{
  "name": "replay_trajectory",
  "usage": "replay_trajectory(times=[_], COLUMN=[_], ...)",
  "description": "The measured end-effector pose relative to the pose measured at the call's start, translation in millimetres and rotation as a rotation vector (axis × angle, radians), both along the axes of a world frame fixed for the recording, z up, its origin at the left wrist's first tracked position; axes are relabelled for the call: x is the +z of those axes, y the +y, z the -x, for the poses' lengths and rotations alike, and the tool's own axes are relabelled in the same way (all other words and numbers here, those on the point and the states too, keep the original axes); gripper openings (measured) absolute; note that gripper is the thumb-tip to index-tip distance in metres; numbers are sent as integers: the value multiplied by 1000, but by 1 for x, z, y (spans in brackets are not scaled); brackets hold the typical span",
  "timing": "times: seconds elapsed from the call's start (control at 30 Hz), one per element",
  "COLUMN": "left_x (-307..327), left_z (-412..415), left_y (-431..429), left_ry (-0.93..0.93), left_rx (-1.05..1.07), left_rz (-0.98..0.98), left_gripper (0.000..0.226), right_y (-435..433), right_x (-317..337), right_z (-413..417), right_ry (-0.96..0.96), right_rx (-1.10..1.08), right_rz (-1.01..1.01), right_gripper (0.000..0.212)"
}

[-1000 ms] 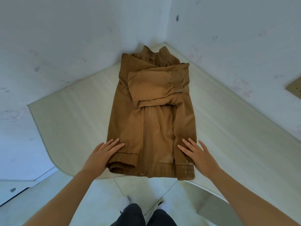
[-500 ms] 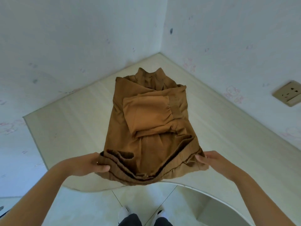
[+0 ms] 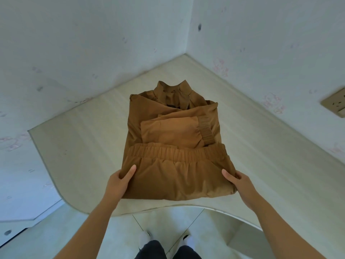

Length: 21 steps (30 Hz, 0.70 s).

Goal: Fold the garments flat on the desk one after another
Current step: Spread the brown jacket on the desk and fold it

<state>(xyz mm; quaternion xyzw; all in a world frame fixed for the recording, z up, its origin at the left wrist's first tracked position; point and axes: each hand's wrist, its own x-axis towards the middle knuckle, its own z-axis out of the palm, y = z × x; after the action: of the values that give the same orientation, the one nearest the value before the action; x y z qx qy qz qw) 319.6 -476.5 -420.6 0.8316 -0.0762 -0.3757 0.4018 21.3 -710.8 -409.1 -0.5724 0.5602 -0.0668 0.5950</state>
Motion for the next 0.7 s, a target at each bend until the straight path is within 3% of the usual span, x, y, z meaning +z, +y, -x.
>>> replay_trajectory(times=[0.07,0.17,0.23,0.33,0.4,0.53,0.67,0.7], left_x=[-5,-16,-16,-16,-19,-29,-26,-25], left_z=[3,5,4,-2,-3,-3,-13,-17], left_y=[10,21,22,22,24,31,40,45], left_ry=[-34,-117,-175,-269,-300,-307,-434,-516], left_rx=[-3,-53,-40,5,-15,-106,-41,-49], left_rz=[13,-26,-51,-52,-94,-262,-234,-216], left_gripper=[50,54,55,52,53,52,20,24], right_y=[1,2,-1,-6,-7,-6,-15,-18], right_x=[0,2,1,-6,-13,-24,-14,-12], right_z=[7,15,16,15,11,3,18,25], right_ry=[-24,13,107,135,228,398,381,380], right_rx=[43,206,228,101,96,222,266,300], right_rz=[-29,-110,1,284,404,324,476,572], right_gripper=[81,52,41,61,58,55,25,22])
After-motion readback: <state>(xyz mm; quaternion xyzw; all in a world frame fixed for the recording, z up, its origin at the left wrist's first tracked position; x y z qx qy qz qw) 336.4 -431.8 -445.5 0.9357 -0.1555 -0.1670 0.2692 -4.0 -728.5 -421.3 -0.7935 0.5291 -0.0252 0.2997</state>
